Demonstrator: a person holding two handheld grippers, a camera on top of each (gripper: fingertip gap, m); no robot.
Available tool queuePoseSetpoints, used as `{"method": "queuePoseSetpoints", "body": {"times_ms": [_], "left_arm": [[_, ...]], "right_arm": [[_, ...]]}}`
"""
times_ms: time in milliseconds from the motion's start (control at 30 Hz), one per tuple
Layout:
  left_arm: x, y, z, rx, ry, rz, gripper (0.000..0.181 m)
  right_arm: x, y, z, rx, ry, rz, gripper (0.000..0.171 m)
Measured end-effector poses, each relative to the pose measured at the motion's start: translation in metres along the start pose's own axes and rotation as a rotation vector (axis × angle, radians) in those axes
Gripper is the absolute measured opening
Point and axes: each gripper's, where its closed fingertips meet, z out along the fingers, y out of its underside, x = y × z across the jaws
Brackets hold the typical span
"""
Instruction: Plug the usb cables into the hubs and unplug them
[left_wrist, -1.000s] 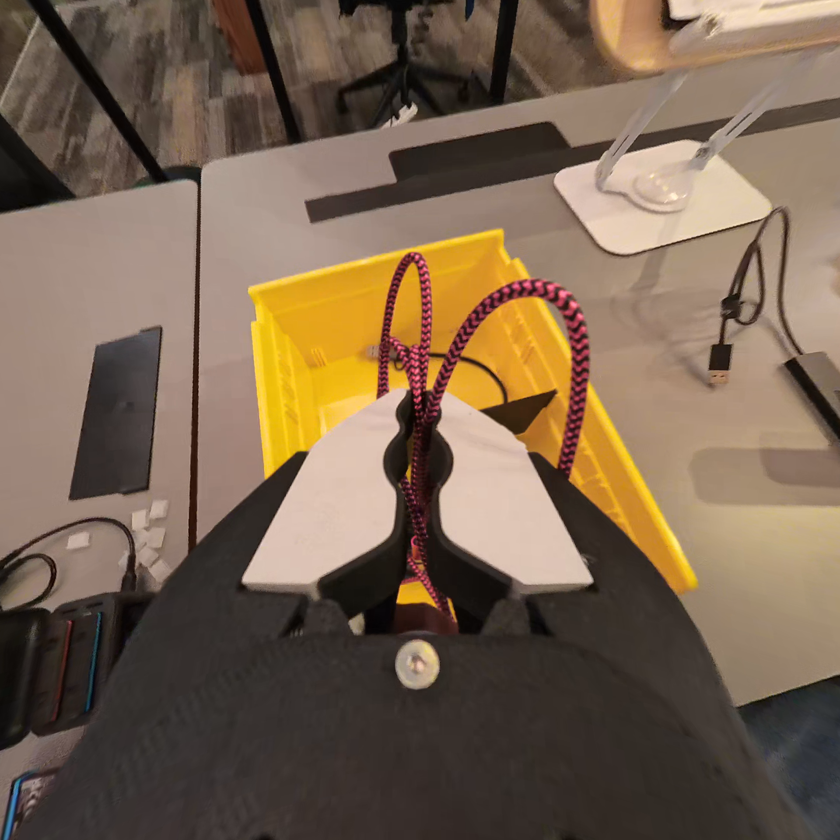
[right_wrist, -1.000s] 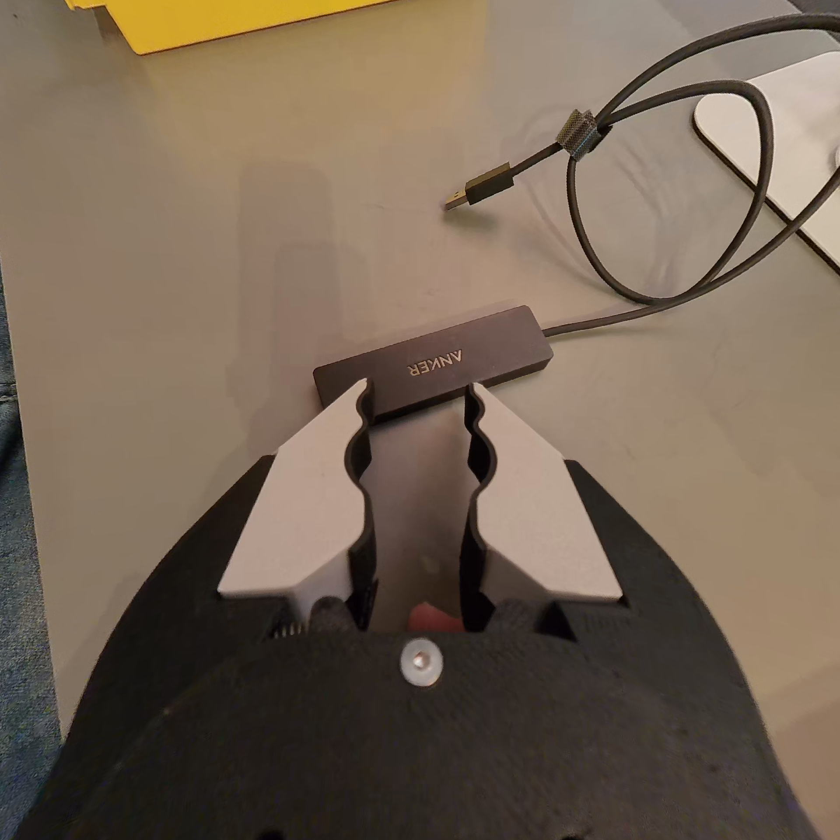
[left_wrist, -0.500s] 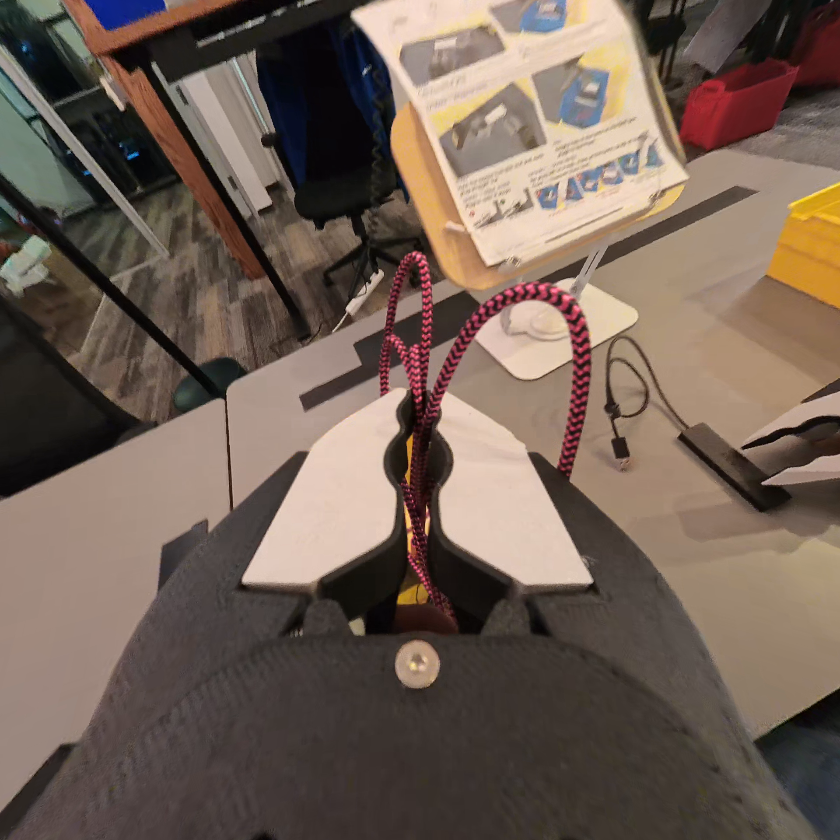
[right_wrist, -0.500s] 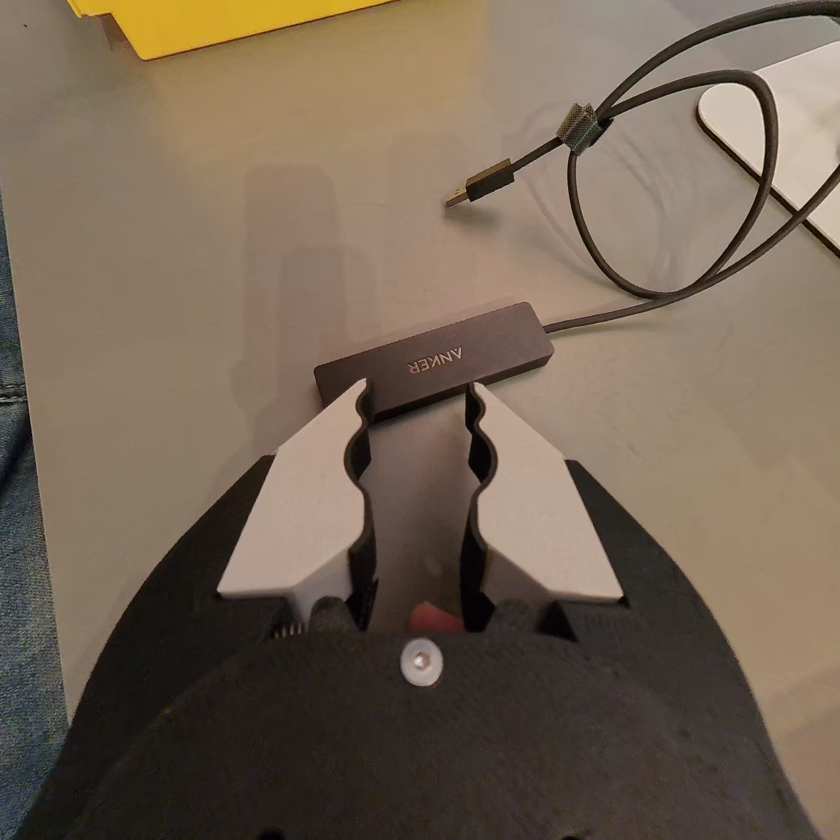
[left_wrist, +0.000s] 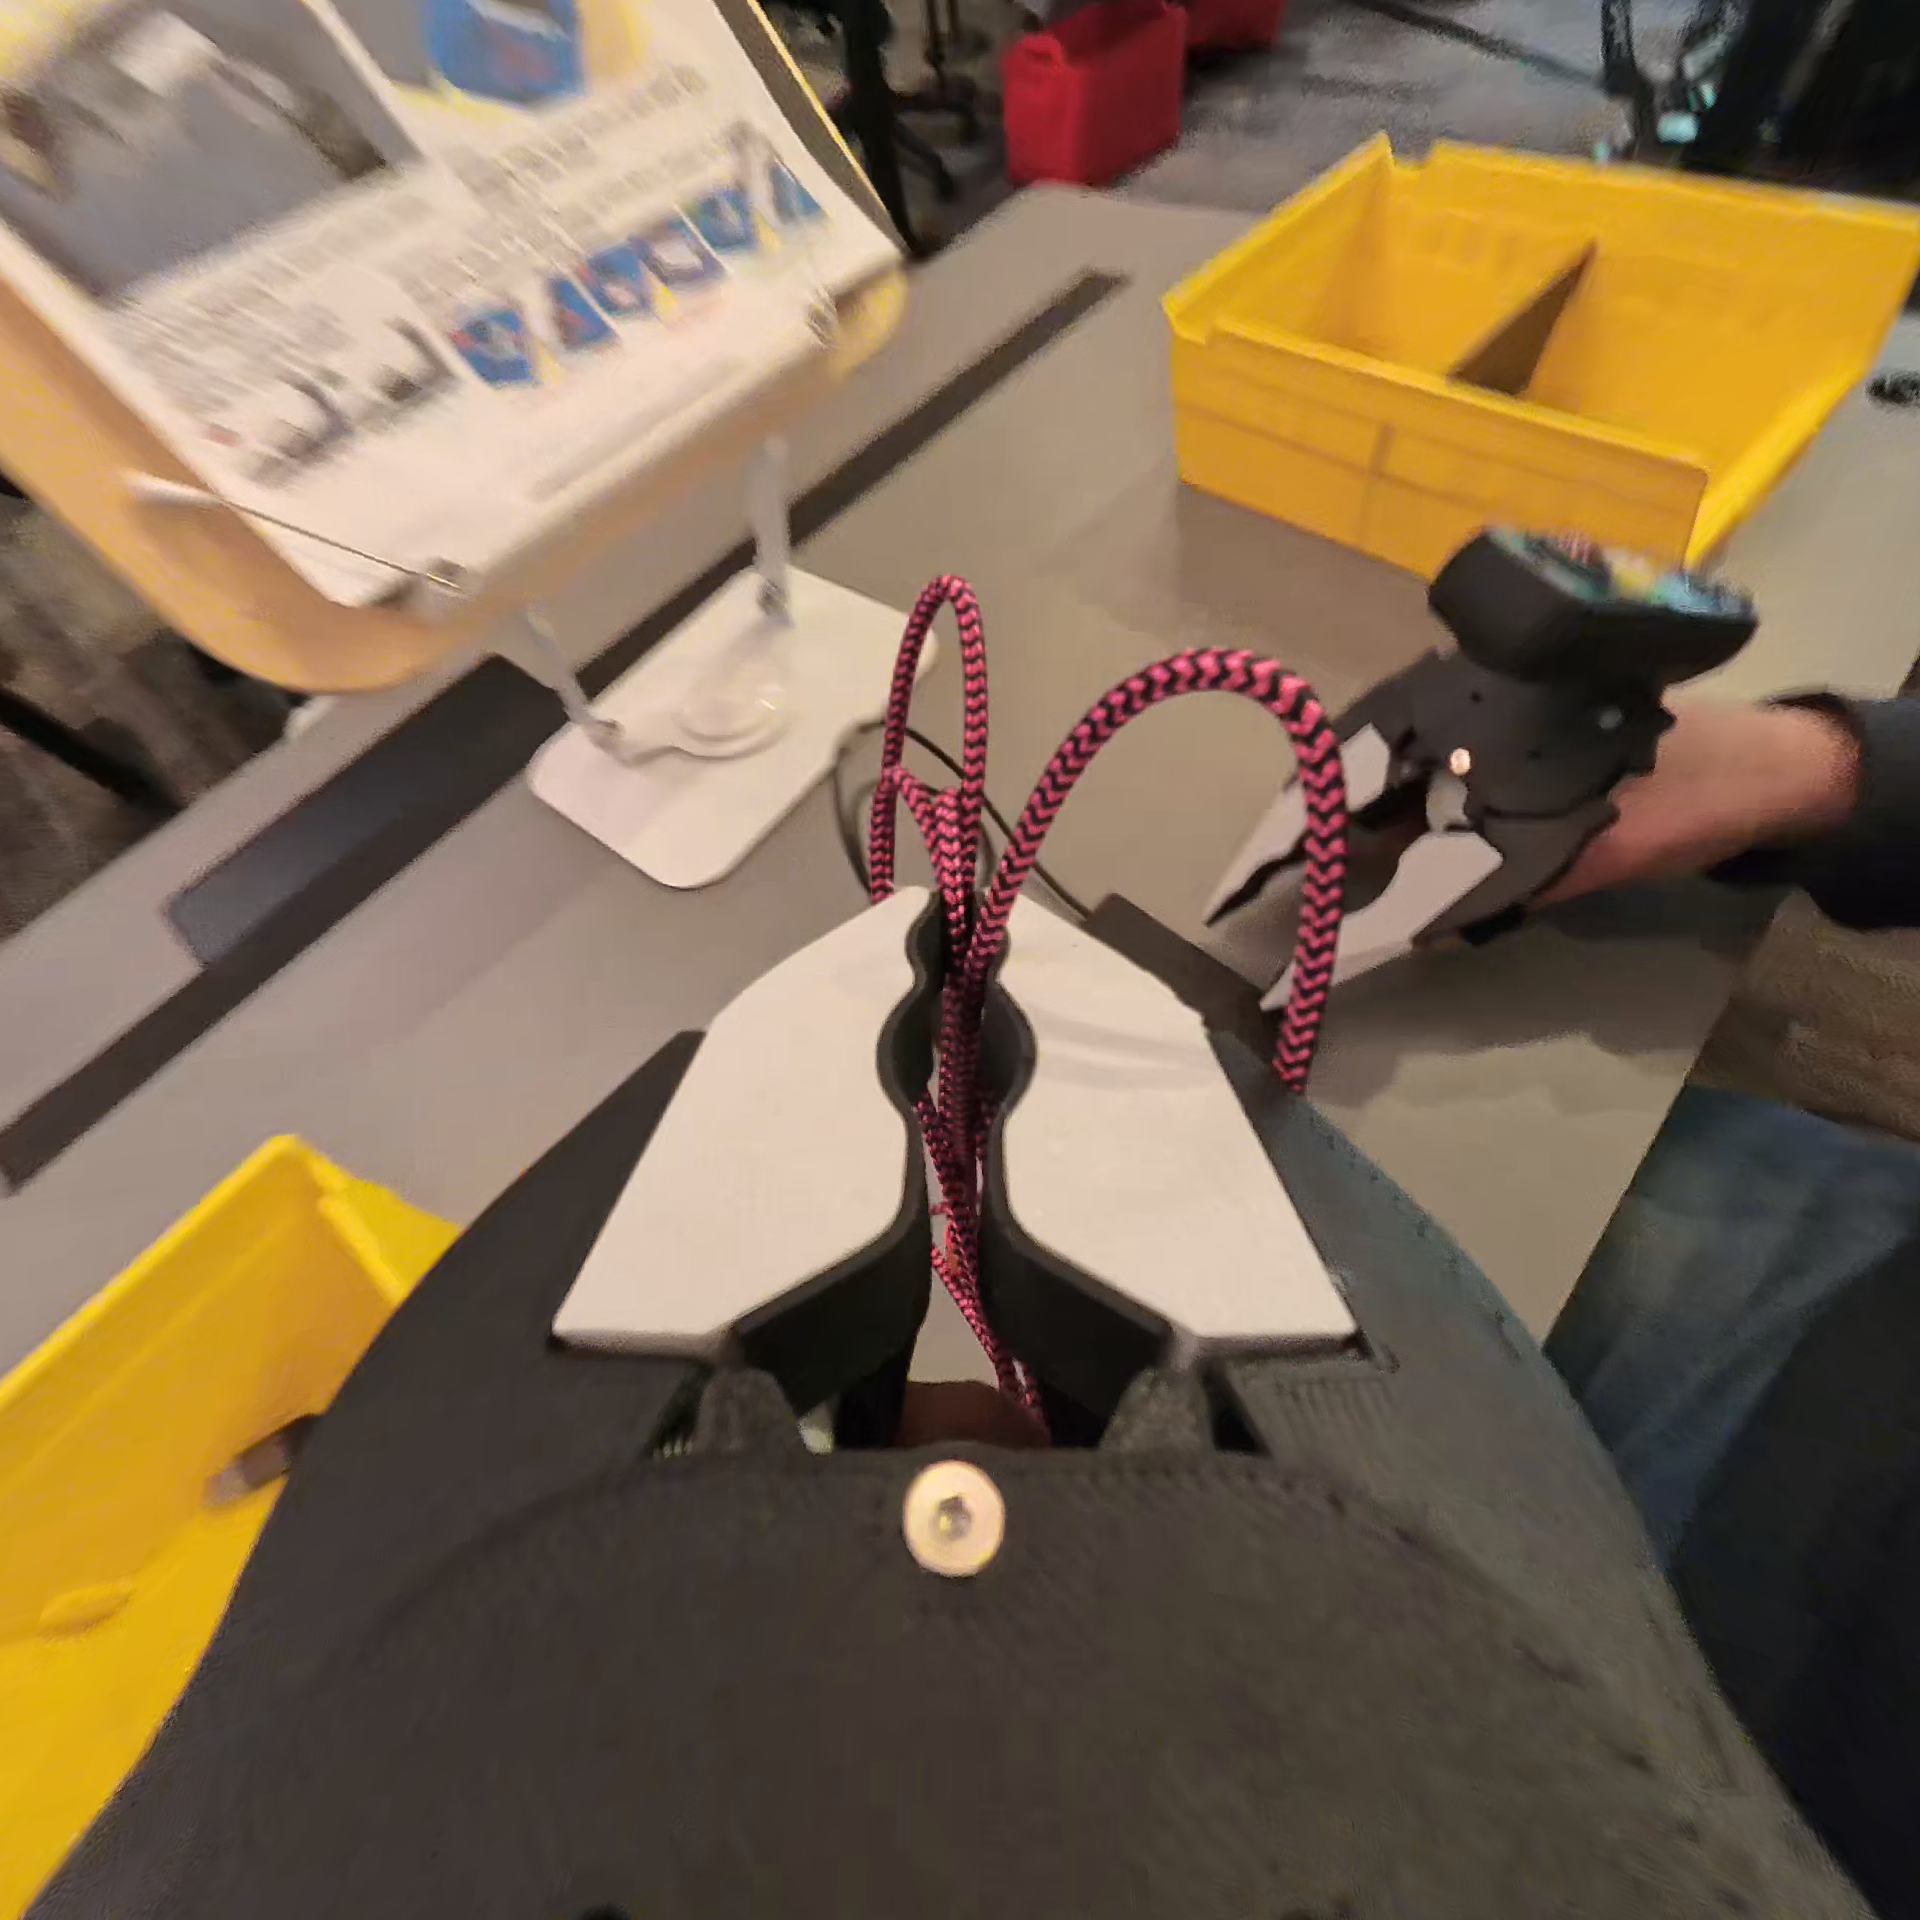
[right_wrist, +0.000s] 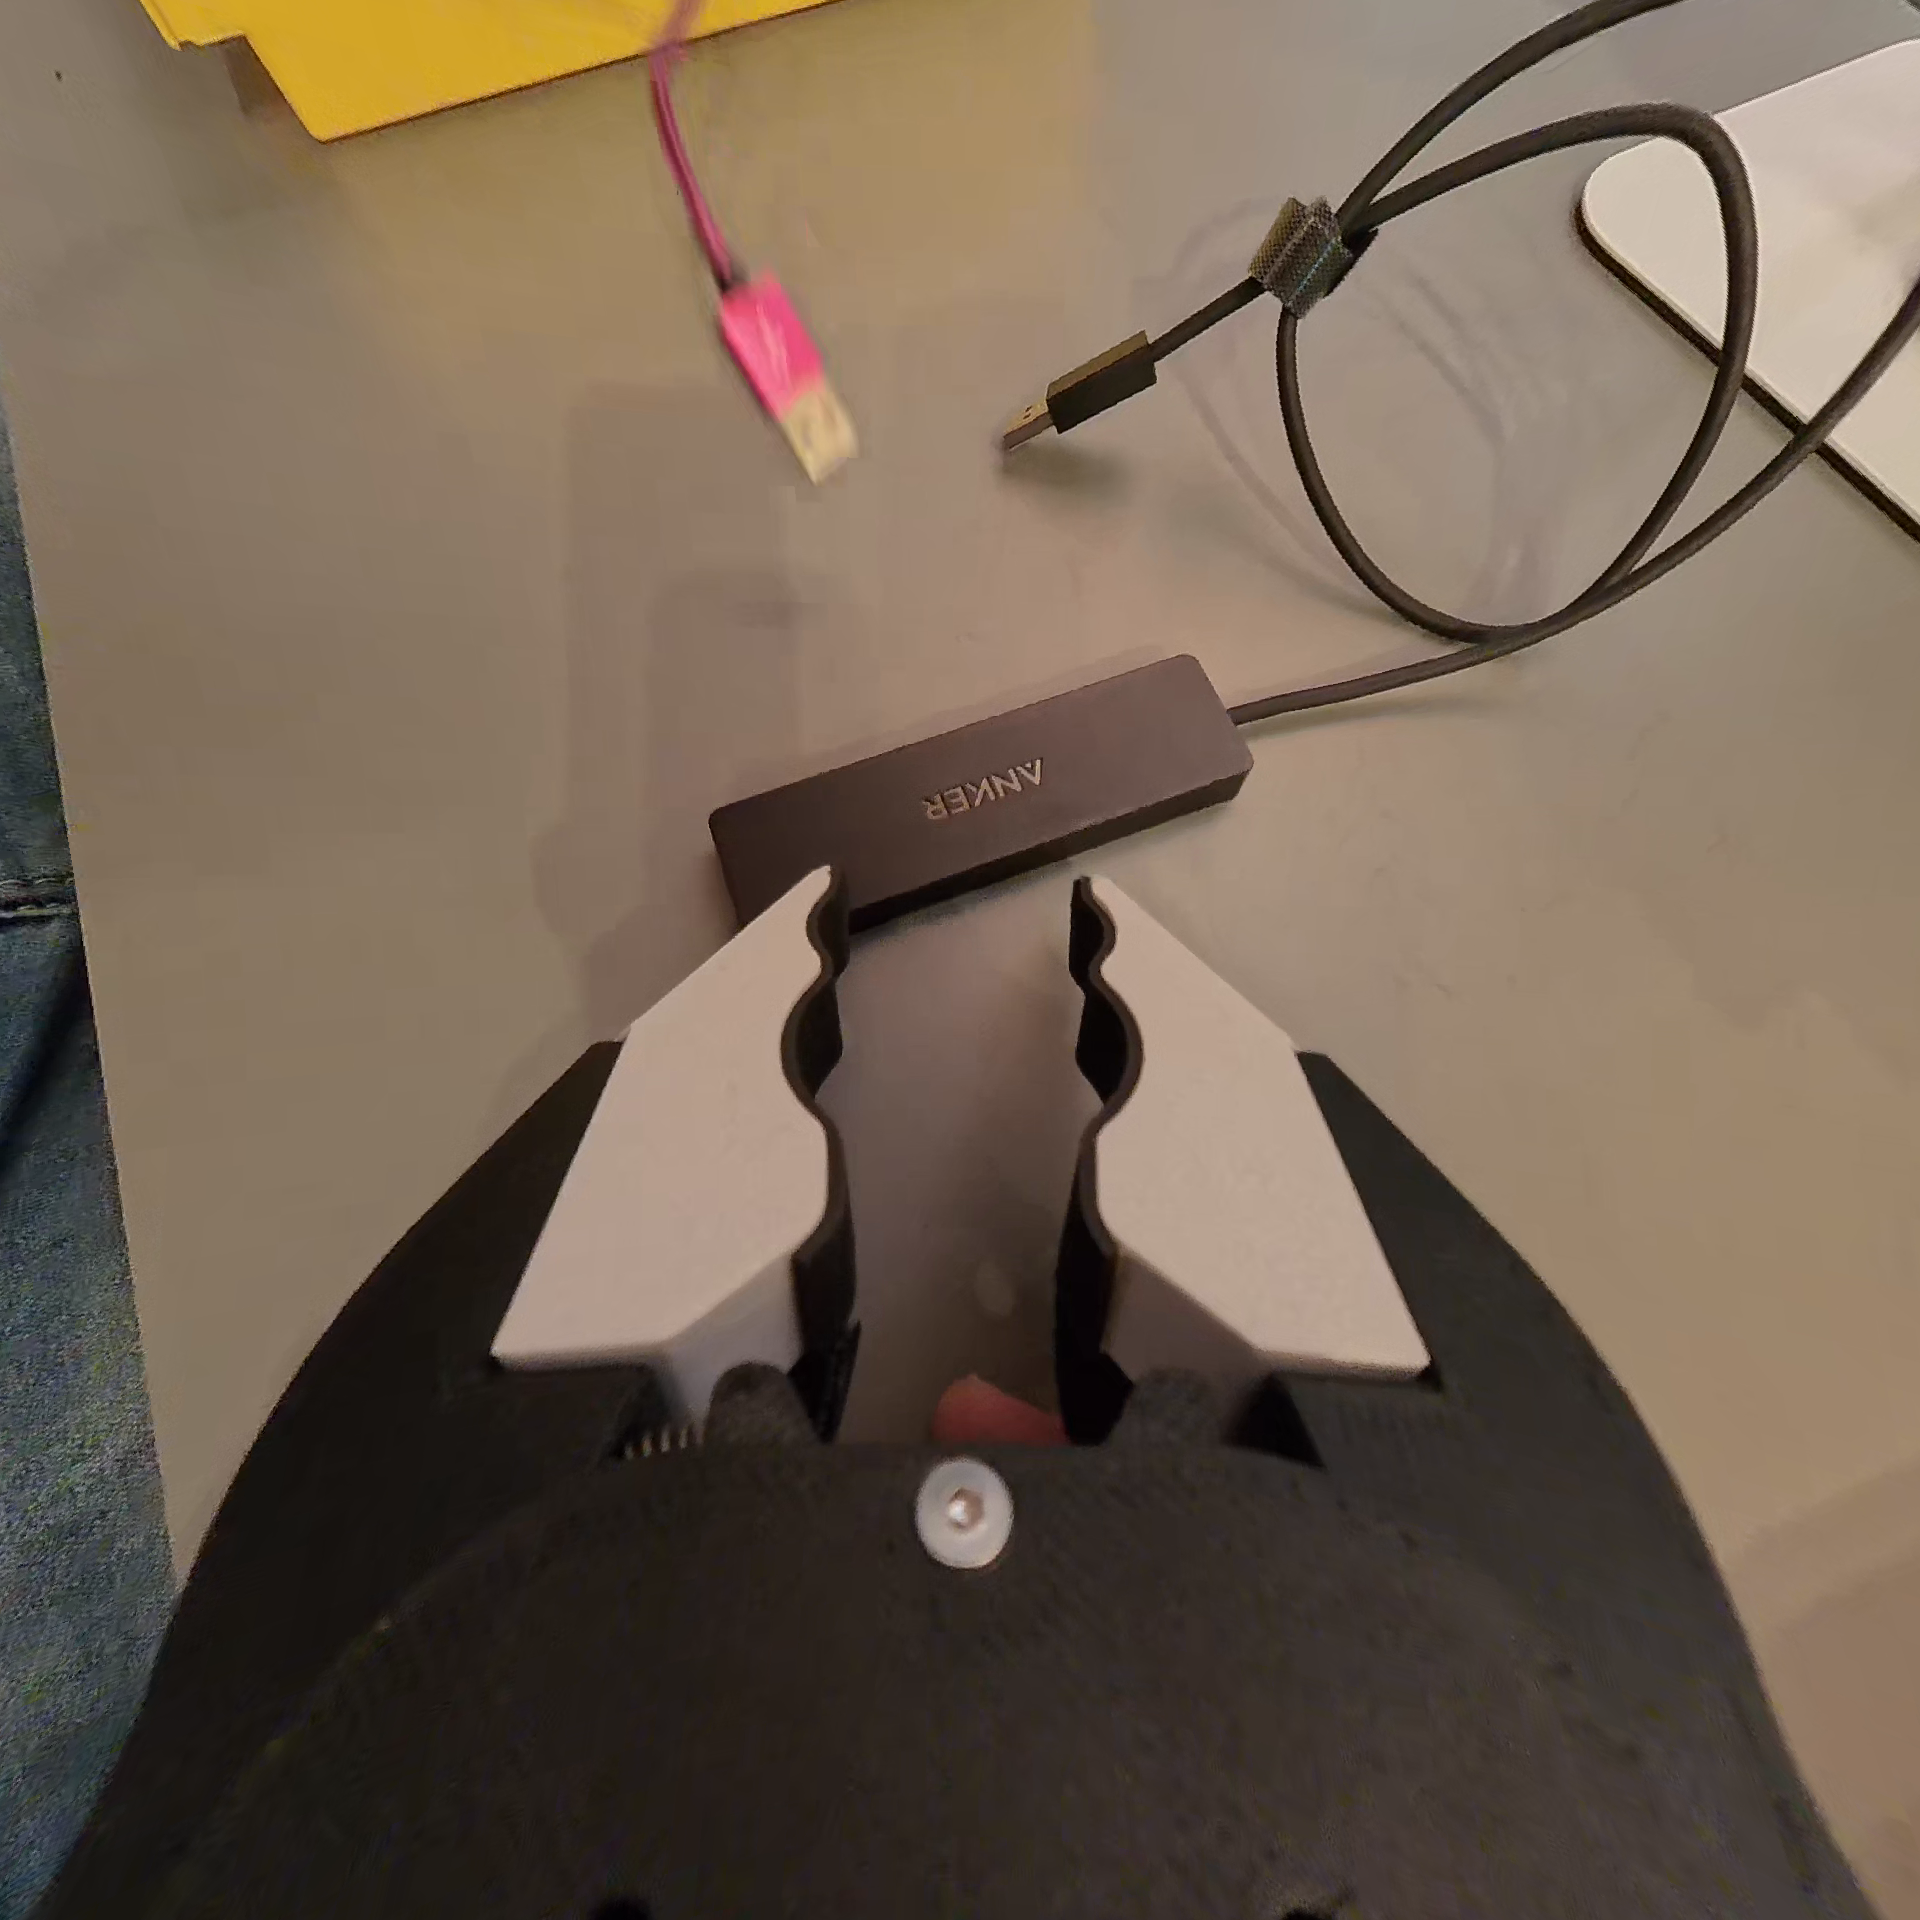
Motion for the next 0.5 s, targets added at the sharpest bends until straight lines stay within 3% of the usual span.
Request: {"method": "queuePoseSetpoints", "body": {"times_ms": [200, 500], "left_arm": [[0.036, 0.062, 0.054, -0.096, 0.061, 0.106, 0.004], [0.05, 0.123, 0.058, -0.237, 0.107, 0.225, 0.022]], "right_arm": [[0.003, 0.008, -0.005, -0.02, 0.008, 0.001, 0.043], [0.0, 0.009, -0.006, -0.034, -0.026, -0.059, 0.065]]}}
